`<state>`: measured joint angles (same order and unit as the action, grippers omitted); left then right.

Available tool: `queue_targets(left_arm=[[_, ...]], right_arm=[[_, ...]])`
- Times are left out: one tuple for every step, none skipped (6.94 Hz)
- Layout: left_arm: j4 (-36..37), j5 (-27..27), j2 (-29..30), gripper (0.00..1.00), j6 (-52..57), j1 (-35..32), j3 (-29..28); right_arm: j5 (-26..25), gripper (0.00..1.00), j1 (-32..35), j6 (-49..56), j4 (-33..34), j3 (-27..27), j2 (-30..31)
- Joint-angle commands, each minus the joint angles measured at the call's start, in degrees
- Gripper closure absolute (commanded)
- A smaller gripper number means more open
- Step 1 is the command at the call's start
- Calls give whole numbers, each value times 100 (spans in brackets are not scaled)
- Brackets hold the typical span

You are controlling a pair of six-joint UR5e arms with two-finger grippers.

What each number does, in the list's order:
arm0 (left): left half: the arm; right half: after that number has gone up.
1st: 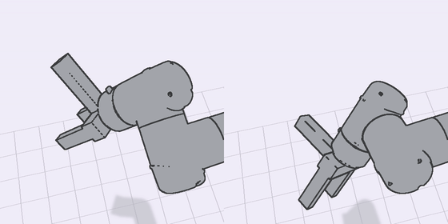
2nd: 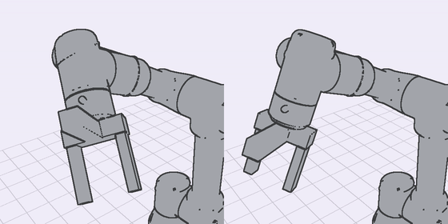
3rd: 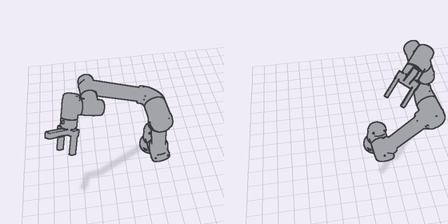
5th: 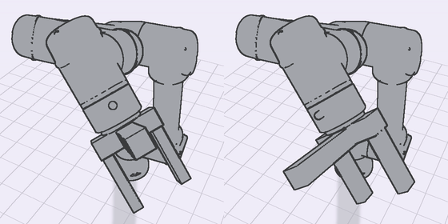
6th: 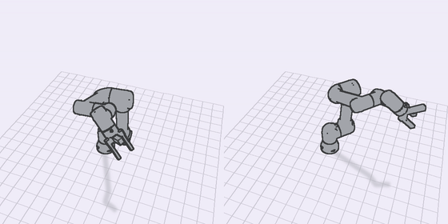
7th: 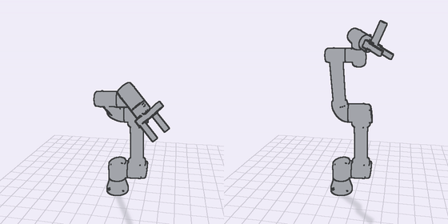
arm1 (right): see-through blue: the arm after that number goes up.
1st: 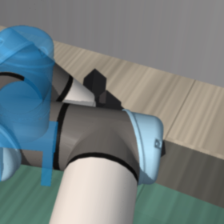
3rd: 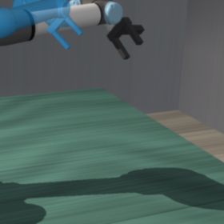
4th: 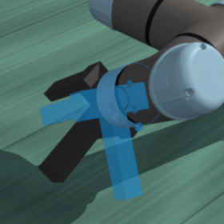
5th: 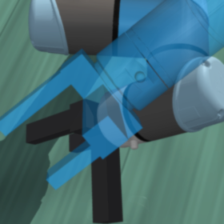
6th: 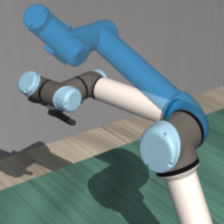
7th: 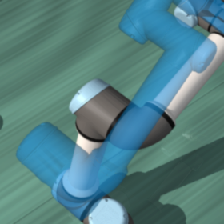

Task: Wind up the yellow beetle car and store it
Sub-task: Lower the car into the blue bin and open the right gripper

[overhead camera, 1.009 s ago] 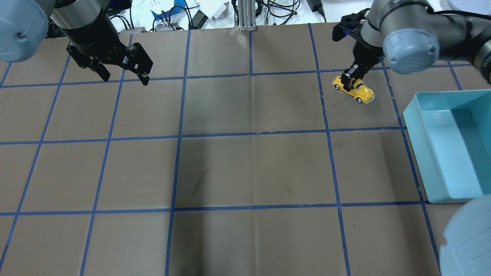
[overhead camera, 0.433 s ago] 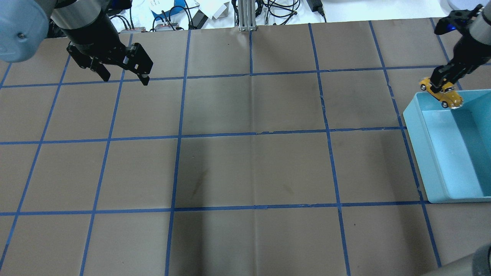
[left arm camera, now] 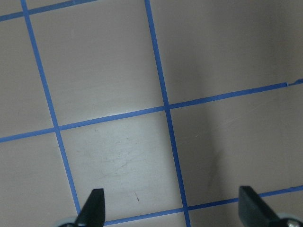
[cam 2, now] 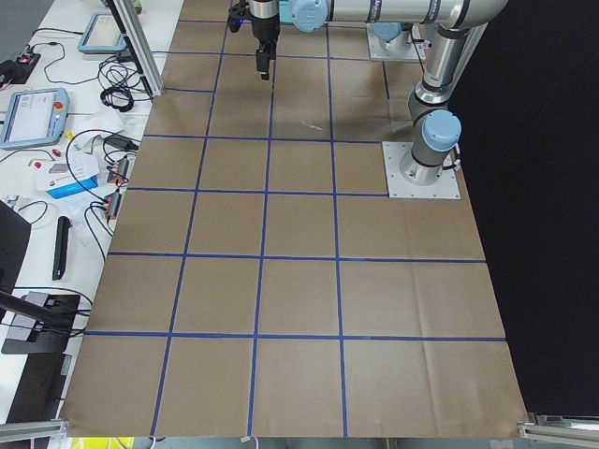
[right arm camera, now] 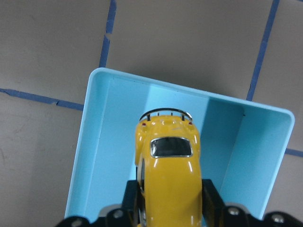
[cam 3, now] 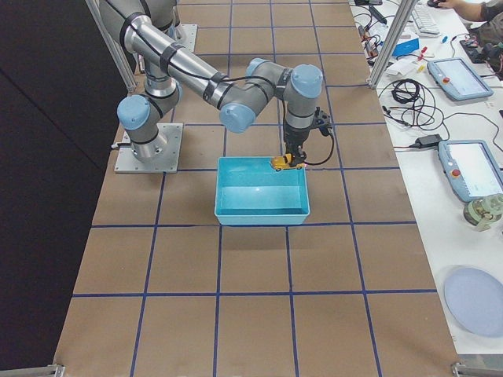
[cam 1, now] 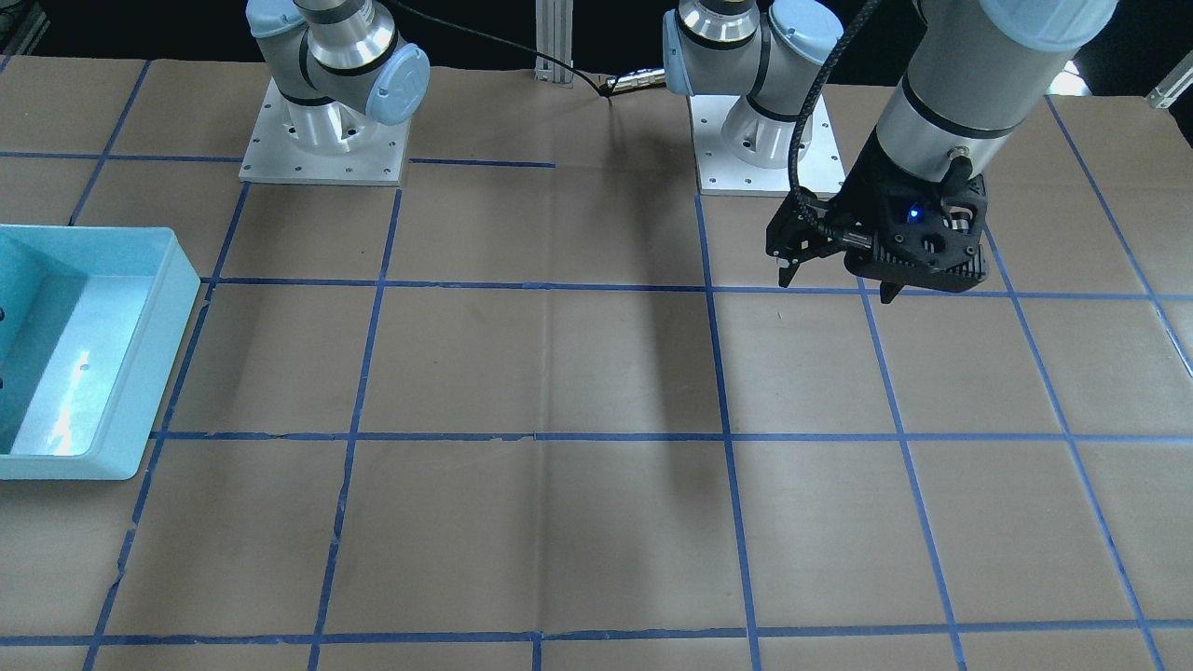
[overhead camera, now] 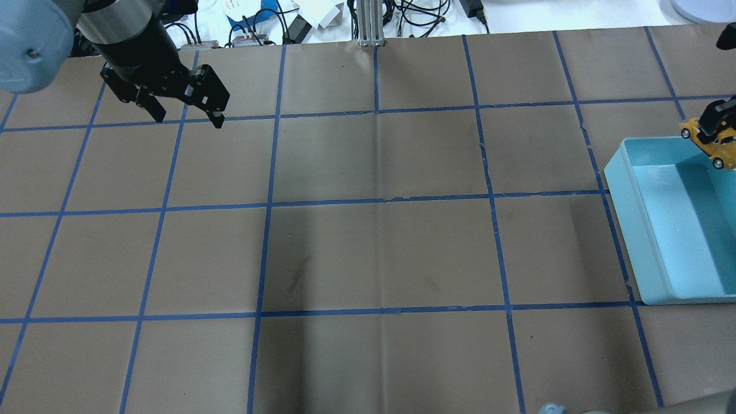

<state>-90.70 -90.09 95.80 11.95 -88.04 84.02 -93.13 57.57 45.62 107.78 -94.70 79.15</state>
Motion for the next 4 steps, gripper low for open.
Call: queue_targets(left_arm=[[0,0,0,0,0,-3,-9],[0,0,0,0,0,-3,0],[0,0,0,0,0,-3,0],[0,0,0,0,0,-3,0]], right_arm=[[6,62,-105,-192,77,-844,756],[6,64,-184,-272,190,-1127,821],[6,64,-428,-255,835,-1538,813],[6,64,-622,-229,1538,-2012,804]])
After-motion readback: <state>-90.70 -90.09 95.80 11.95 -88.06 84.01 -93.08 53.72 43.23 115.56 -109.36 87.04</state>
